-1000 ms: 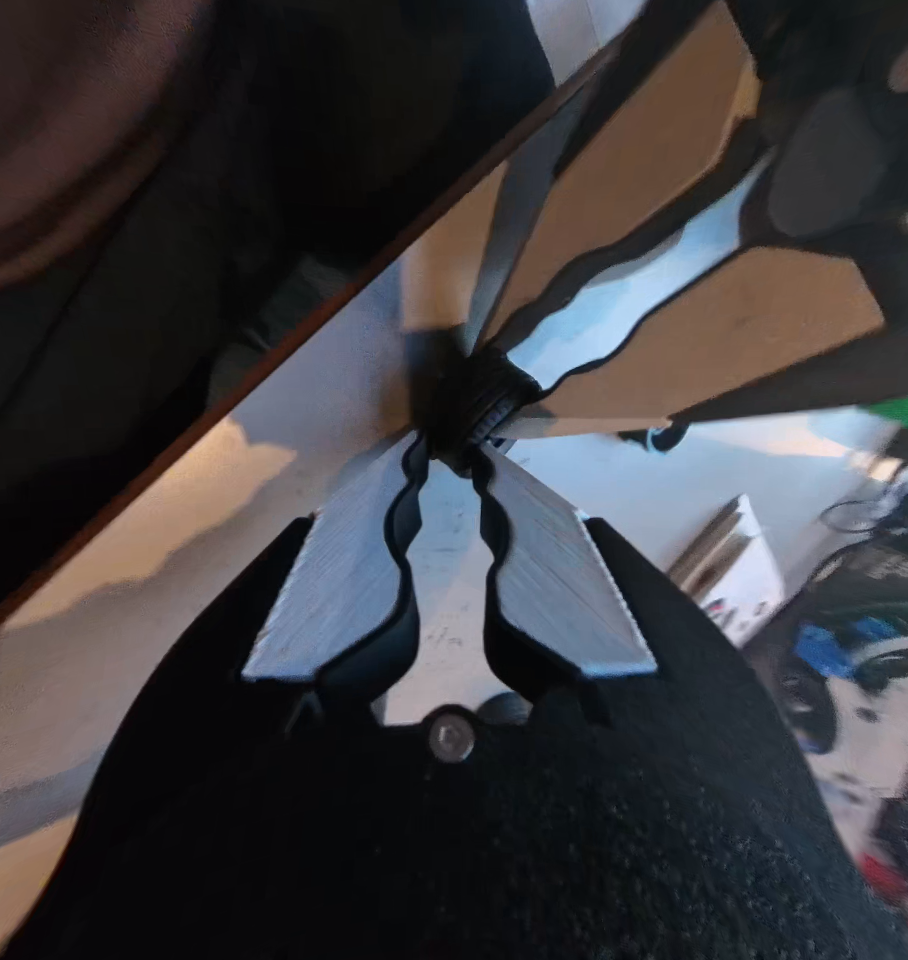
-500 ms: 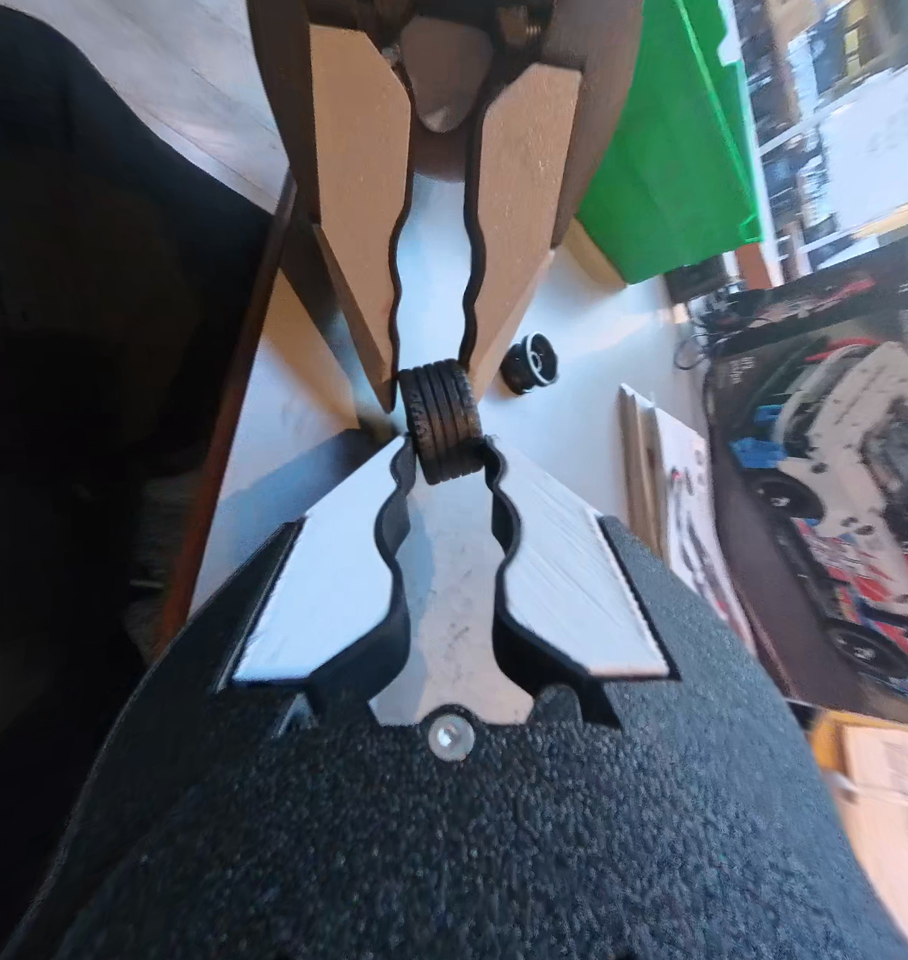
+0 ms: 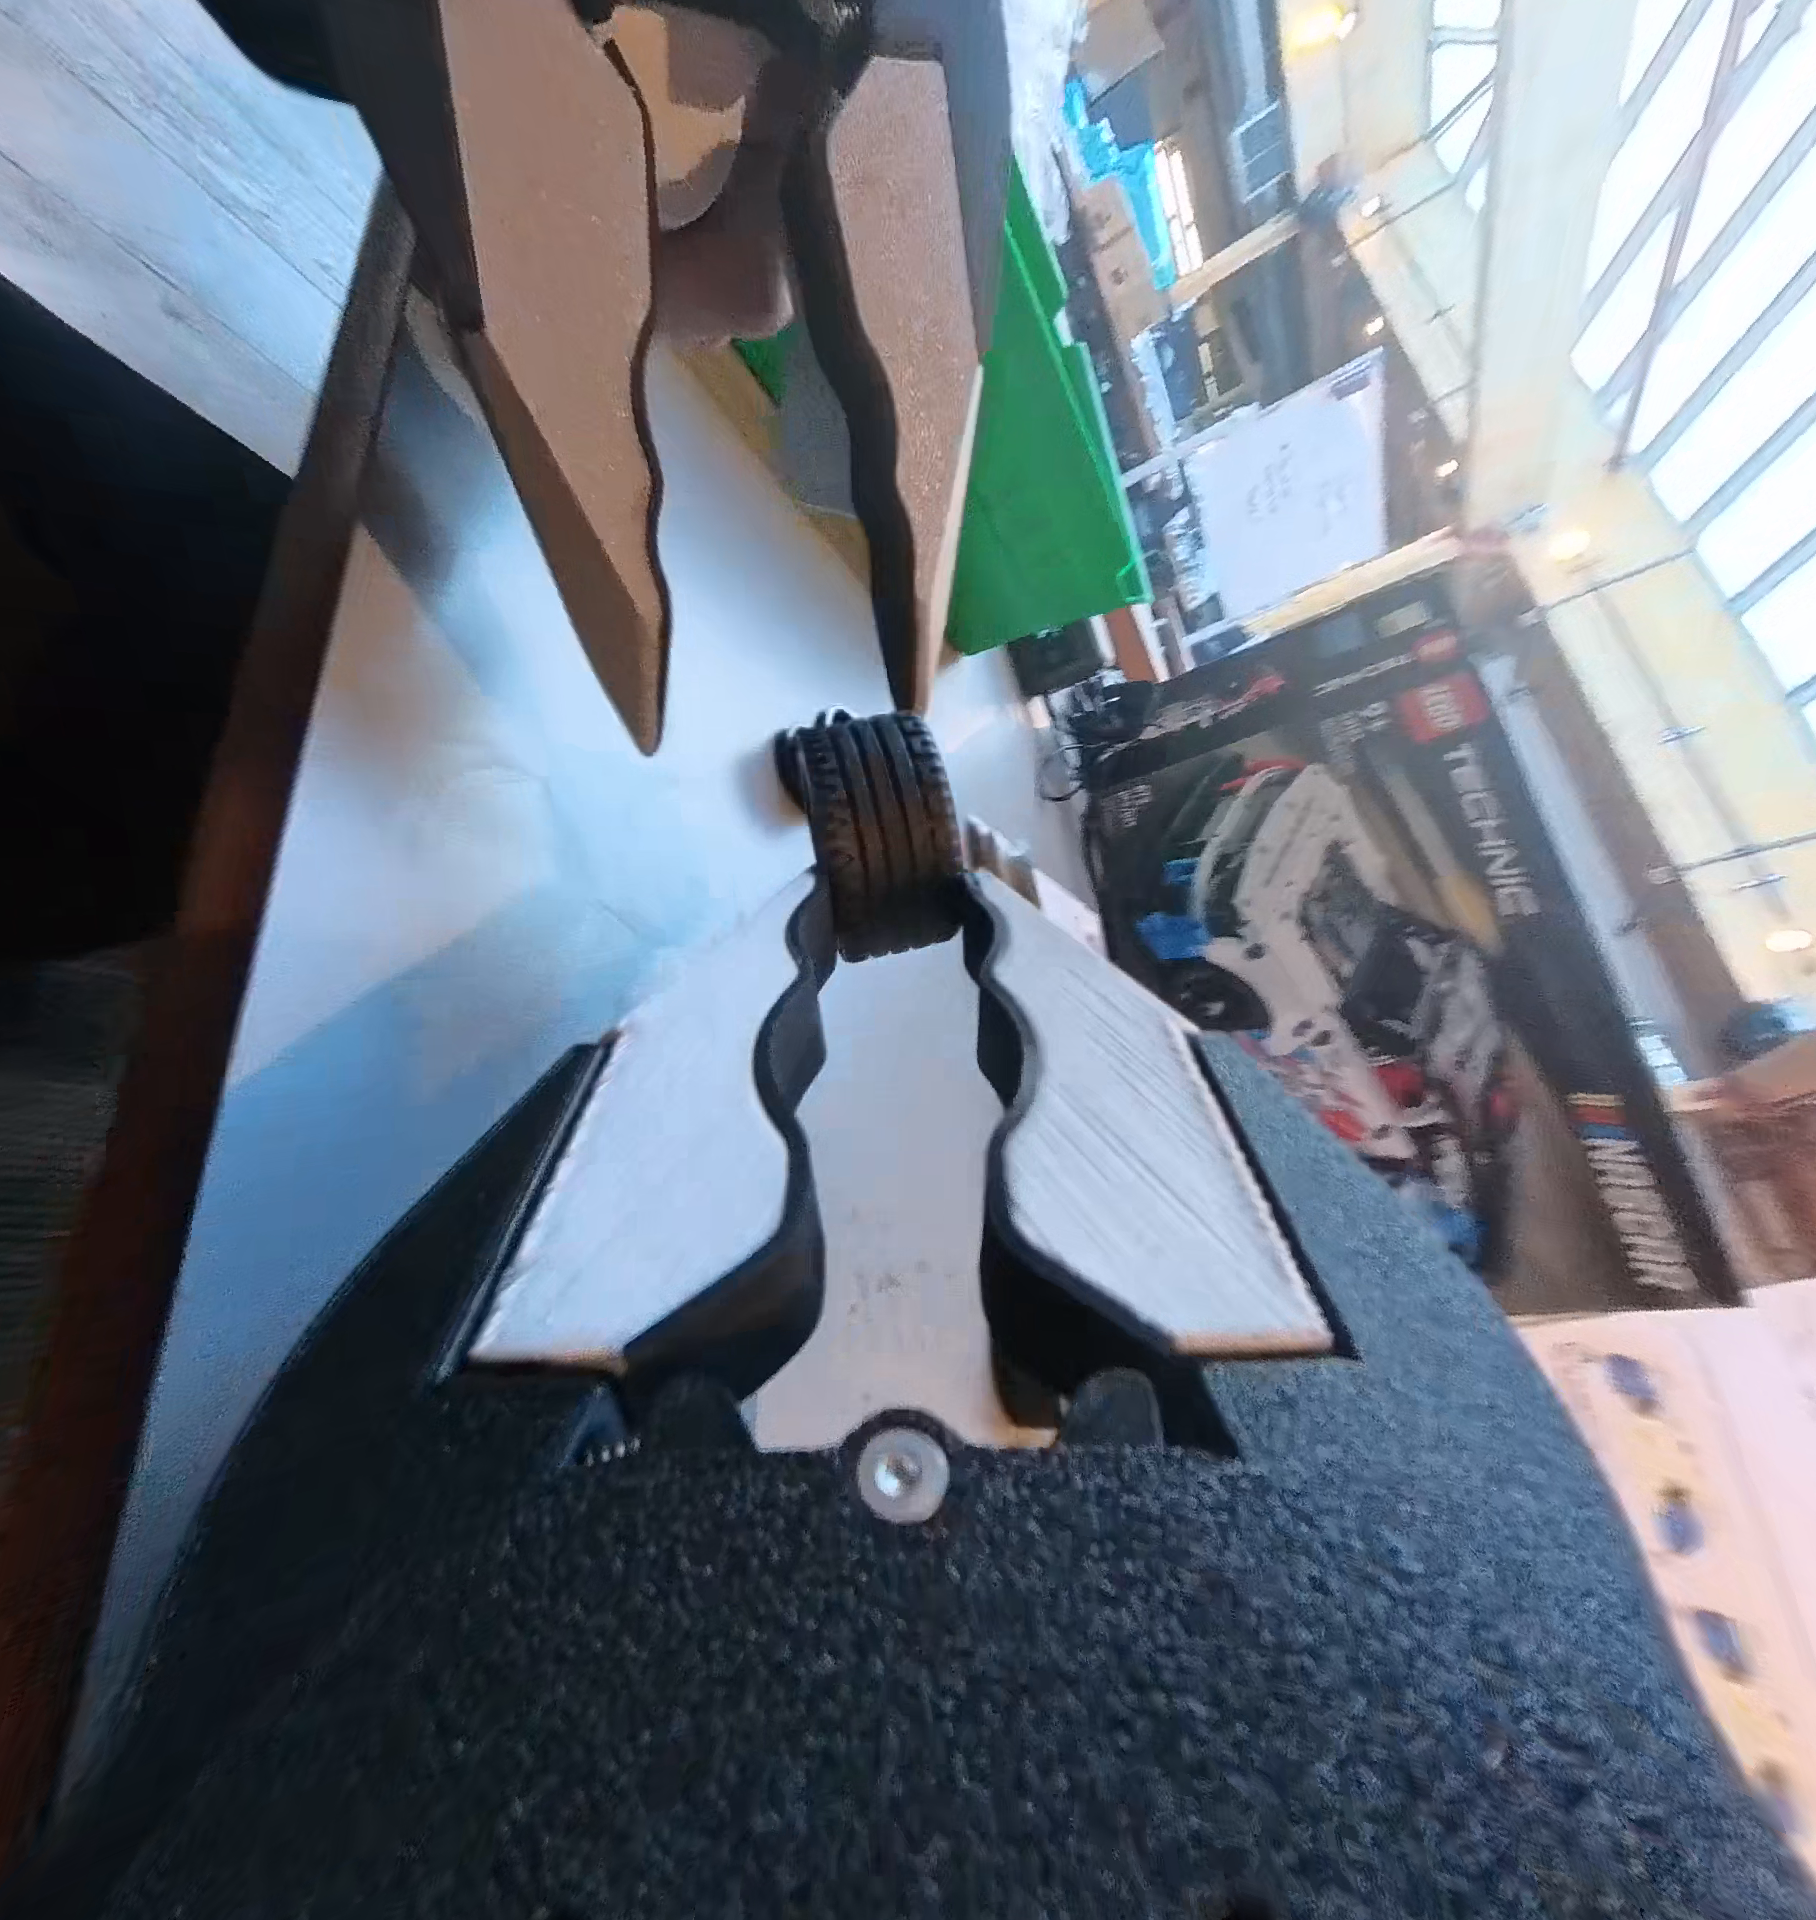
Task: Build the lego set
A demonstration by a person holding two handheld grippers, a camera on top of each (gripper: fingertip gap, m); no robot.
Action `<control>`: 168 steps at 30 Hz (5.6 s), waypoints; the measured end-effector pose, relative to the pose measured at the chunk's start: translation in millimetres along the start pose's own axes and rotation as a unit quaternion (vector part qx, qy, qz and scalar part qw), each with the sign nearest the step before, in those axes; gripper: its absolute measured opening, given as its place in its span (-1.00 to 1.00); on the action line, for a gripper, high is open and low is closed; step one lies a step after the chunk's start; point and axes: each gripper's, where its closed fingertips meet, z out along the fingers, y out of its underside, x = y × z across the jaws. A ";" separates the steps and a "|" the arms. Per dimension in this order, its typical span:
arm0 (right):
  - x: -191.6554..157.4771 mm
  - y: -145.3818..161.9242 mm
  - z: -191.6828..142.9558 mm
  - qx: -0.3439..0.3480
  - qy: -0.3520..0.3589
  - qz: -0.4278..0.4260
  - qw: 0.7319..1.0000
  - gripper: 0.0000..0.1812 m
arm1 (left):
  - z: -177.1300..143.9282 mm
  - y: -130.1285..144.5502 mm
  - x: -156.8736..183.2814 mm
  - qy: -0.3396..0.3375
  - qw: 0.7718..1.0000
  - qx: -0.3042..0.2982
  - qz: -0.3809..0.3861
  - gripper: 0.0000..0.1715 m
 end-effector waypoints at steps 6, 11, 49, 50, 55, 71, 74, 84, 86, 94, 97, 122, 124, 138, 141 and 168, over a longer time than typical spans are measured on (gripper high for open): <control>-2.9 -7.3 0.6 0.010 0.022 -0.061 0.998 -0.78 | 5.8 -26.4 -15.9 -0.099 0.985 0.038 0.134 -0.39; 12.2 -16.7 -11.9 0.046 0.041 -0.008 0.998 -0.78 | 4.0 -38.7 -11.5 -0.135 0.966 0.063 0.210 -0.74; 40.9 -7.7 -36.1 0.122 -0.289 0.648 0.694 -0.72 | 16.9 -76.9 -37.3 0.240 0.627 0.240 -0.701 -0.77; 35.9 -5.8 -34.0 0.109 -0.293 0.651 0.692 -0.75 | 18.6 -73.4 -37.2 0.234 0.637 0.234 -0.696 -0.77; 34.9 9.4 -17.8 0.082 -0.250 0.679 0.686 -0.81 | 31.3 -46.5 -27.8 0.175 0.737 0.154 -0.635 -0.78; 11.2 26.4 13.5 0.004 -0.221 0.695 0.685 -0.84 | 38.1 -12.5 -14.2 0.165 0.754 0.037 -0.634 -0.78; 12.9 24.6 12.5 0.014 -0.243 0.726 0.644 -0.80 | 37.0 -12.9 -19.5 0.172 0.734 0.055 -0.654 -0.78; 15.2 25.4 18.8 0.037 -0.209 0.754 0.622 -0.77 | 40.7 -10.7 -14.6 0.125 0.787 0.024 -0.604 -0.78; 17.5 26.6 23.3 0.030 -0.182 0.747 0.638 -0.79 | 42.6 -8.6 -15.6 0.105 0.797 0.014 -0.594 -0.78; 21.9 31.7 36.7 0.024 -0.147 0.758 0.635 -0.81 | 43.8 0.0 -22.2 0.115 0.764 0.013 -0.635 -0.78; 20.4 32.3 38.0 0.021 -0.153 0.761 0.630 -0.82 | 43.8 2.7 -21.5 0.112 0.772 0.003 -0.625 -0.78; 42.8 30.0 -6.9 0.018 -0.217 0.686 0.695 -0.57 | 34.8 1.2 -30.0 0.145 0.716 0.047 -0.681 -0.78; 24.8 26.5 -0.3 -0.008 -0.231 0.671 0.705 -0.49 | 33.9 -6.1 -28.0 0.162 0.704 0.064 -0.689 -0.78; 28.8 6.3 -0.8 0.092 -0.275 0.677 0.676 -0.82 | 19.9 -23.4 -38.7 0.207 0.617 0.156 -0.743 -0.79; 30.9 4.6 -3.0 0.102 -0.269 0.669 0.686 -0.82 | 20.0 -25.3 -39.9 0.205 0.612 0.166 -0.746 -0.79; 42.0 -8.1 -16.0 0.115 -0.302 0.694 0.644 -0.81 | 18.9 -45.0 -45.9 0.206 0.730 0.122 -0.641 -0.76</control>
